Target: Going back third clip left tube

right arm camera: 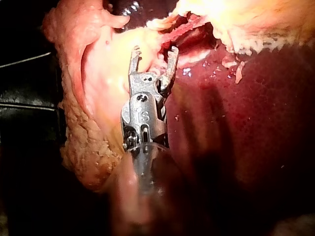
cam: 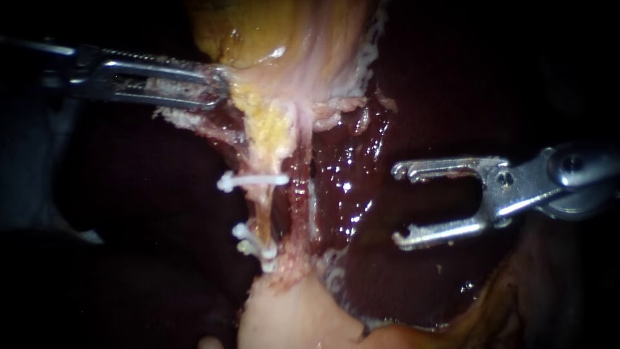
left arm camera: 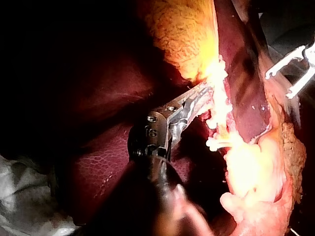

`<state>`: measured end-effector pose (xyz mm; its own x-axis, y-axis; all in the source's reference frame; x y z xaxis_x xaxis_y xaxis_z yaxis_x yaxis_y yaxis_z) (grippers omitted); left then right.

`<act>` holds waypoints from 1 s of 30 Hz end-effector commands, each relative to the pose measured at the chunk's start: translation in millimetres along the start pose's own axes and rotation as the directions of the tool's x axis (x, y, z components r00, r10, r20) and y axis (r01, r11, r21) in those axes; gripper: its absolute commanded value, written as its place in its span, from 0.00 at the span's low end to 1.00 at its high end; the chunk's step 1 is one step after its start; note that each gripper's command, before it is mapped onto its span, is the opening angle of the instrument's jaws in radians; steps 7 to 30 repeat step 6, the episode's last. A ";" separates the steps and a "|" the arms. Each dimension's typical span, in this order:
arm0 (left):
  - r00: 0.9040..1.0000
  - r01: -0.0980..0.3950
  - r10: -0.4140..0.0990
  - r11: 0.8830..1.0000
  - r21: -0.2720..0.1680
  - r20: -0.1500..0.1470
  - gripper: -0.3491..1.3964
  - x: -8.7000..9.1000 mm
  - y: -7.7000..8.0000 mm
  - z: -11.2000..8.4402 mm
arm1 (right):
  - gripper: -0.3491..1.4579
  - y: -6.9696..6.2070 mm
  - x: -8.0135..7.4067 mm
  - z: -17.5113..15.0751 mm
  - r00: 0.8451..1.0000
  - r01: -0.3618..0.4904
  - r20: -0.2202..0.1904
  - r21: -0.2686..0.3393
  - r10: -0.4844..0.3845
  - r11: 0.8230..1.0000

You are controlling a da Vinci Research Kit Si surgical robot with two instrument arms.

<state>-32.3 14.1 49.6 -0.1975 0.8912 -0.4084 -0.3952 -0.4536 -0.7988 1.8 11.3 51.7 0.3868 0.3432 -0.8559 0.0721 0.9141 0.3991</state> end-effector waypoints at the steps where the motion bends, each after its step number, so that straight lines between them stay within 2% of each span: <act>1: 1.000 -0.001 0.001 1.000 0.001 0.000 0.00 0.0 0.0 0.0 | 0.47 0.0 0.0 0.0 1.000 0.000 0.000 0.000 0.000 1.000; 30: 1.000 -0.001 0.001 1.000 0.000 0.001 0.00 0.0 -0.2 -0.1 | 0.47 0.0 0.0 0.0 1.000 0.000 0.000 0.000 0.000 1.000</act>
